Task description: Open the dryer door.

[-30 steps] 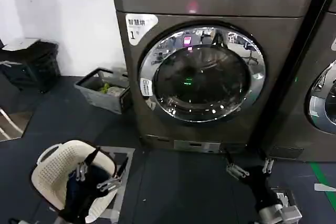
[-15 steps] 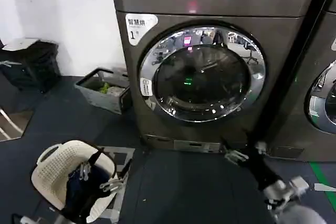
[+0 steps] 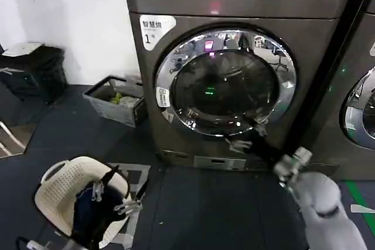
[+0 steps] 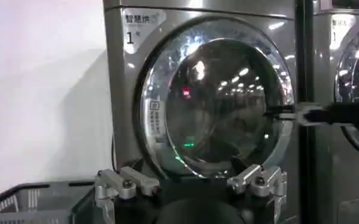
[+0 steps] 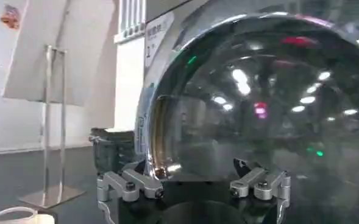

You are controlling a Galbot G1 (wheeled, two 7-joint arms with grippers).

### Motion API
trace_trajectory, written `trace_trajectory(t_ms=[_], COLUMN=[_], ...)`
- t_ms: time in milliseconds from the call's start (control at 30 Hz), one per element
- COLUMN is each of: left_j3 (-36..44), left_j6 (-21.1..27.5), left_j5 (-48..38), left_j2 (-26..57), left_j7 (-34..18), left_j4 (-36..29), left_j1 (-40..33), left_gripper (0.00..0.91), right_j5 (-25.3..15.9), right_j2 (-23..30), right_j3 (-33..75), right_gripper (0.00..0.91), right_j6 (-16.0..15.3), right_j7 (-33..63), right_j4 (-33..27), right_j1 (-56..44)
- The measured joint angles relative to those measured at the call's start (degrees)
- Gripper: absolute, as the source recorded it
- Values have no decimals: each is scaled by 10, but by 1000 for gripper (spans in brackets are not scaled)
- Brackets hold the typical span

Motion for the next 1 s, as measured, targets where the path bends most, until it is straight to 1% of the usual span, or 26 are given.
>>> trace_trajectory(t_ms=[167, 333, 500, 1000], left_j3=[0, 1, 3, 7], left_j6=[-2, -1, 10, 13], left_j5=[6, 12, 23, 34], left_j2=[1, 1, -1, -1], left_j7=[-1, 0, -4, 0], left_j4=[0, -4, -5, -7], left_j1=[0, 4, 5, 6], left_gripper=[907, 907, 907, 907], right_j5=[-20, -27, -28, -26], right_j2=[20, 43, 63, 107], right_j3=[-52, -93, -118, -168], right_gripper=[907, 907, 907, 907], right_j6=[1, 7, 13, 15], right_j7=[4, 16, 16, 16], right_j4=[-48, -82, -116, -196], right_j1=[58, 106, 139, 205])
